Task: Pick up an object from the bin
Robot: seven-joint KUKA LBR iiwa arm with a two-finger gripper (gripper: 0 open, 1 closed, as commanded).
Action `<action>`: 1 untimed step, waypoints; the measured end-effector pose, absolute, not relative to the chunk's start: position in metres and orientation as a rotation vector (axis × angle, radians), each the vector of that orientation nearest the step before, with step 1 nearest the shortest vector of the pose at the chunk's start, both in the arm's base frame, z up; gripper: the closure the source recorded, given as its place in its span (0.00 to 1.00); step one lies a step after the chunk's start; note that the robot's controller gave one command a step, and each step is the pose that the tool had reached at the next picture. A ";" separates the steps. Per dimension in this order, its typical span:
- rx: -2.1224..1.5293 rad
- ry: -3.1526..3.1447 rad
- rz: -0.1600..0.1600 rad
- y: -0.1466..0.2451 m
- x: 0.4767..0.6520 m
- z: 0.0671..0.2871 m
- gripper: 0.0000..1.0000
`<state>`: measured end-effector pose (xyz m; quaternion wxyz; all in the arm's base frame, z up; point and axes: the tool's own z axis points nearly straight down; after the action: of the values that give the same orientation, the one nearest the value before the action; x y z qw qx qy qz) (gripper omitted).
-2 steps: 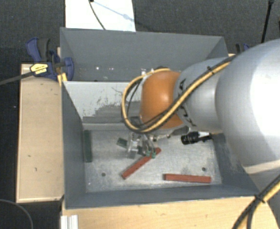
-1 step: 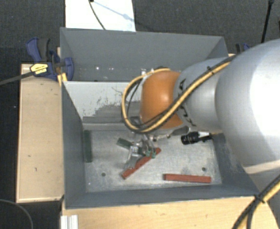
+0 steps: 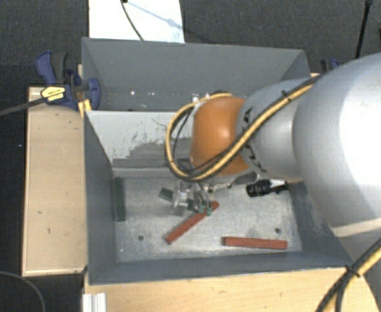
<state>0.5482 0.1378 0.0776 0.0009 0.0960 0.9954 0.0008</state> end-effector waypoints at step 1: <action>0.303 3.125 0.003 0.138 0.548 0.078 0.00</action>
Offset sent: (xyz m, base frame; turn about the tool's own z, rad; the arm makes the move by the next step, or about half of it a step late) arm 0.0000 0.0000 0.0000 0.0000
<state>0.5482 0.1377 0.0776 0.0009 0.0965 0.9953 0.0008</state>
